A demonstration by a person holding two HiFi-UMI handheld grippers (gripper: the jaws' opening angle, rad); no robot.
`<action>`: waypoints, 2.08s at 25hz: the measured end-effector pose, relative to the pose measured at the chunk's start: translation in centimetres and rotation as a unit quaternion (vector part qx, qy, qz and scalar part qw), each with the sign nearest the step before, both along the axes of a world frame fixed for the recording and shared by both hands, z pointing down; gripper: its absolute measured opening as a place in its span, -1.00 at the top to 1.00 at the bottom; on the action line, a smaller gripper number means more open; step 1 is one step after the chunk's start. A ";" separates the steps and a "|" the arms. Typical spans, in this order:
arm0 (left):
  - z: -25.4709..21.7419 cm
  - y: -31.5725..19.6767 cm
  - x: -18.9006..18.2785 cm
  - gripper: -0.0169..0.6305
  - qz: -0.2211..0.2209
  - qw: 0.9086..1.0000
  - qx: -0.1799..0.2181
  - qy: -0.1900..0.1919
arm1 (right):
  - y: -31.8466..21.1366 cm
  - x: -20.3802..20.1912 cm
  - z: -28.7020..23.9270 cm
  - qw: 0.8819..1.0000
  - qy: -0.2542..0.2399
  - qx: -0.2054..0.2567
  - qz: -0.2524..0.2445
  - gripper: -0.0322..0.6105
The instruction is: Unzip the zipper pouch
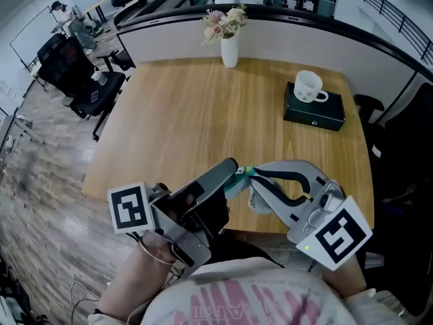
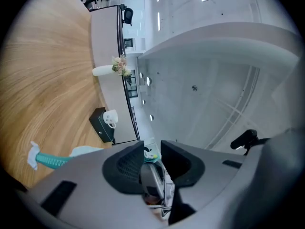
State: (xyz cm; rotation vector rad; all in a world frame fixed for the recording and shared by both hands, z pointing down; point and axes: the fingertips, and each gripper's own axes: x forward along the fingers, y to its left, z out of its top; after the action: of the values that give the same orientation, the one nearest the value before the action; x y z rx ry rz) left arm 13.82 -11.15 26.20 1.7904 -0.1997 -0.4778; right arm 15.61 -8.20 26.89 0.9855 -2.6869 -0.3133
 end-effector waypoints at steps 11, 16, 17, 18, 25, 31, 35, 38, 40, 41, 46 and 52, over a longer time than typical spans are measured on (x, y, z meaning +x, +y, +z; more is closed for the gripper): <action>0.7 -0.3 -0.7 0.70 -0.020 0.999 -0.028 0.009 | -0.6 -0.5 0.0 1.000 0.010 0.011 0.007 0.87; 1.3 -0.4 -0.9 0.87 -0.030 0.999 -0.032 -0.007 | -0.6 -0.8 0.2 1.000 0.016 0.013 0.002 0.87; 1.2 -0.4 -0.9 0.88 -0.031 0.999 -0.030 -0.005 | -0.7 -0.8 0.3 1.000 0.014 0.012 0.001 0.87; 1.1 -0.4 -0.9 0.93 -0.031 0.999 -0.025 -0.004 | -0.7 -0.8 0.3 1.000 0.008 0.009 0.001 0.87; 0.6 -0.1 -0.9 0.93 -0.036 0.999 0.004 -0.017 | -0.8 -0.5 0.0 0.999 -0.034 -0.011 0.007 0.87; 0.6 -0.3 -1.1 0.94 -0.054 0.998 0.018 -0.027 | -1.2 0.0 -0.1 0.998 -0.056 -0.017 0.025 0.87; 0.2 -0.2 -1.2 0.94 -0.061 0.998 0.028 -0.023 | -1.3 0.2 -0.5 0.996 -0.080 -0.025 0.025 0.87; -0.2 -0.2 -1.3 0.93 -0.068 0.996 0.044 -0.028 | -1.4 0.4 -0.4 0.996 -0.080 -0.030 0.027 0.87; -0.6 -0.2 -1.3 0.93 -0.078 0.994 0.065 -0.039 | -1.5 0.4 -0.7 0.994 -0.095 -0.036 0.033 0.87; -0.7 -0.1 -1.4 0.93 -0.084 0.992 0.078 -0.049 | -1.5 0.4 -0.9 0.993 -0.104 -0.040 0.037 0.87; -1.0 0.2 -1.7 0.93 -0.101 0.983 0.123 -0.092 | -1.6 0.4 -1.5 0.987 -0.145 -0.060 0.045 0.87; -1.0 0.4 -2.3 0.93 -0.117 0.969 0.166 -0.138 | -1.6 0.1 -1.6 0.986 -0.148 -0.061 0.055 0.87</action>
State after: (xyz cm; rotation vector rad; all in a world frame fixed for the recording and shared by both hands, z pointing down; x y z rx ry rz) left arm 11.47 -10.72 25.20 2.1735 -0.5581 -0.4447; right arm 15.66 -9.76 25.30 1.2211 -2.8547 0.0239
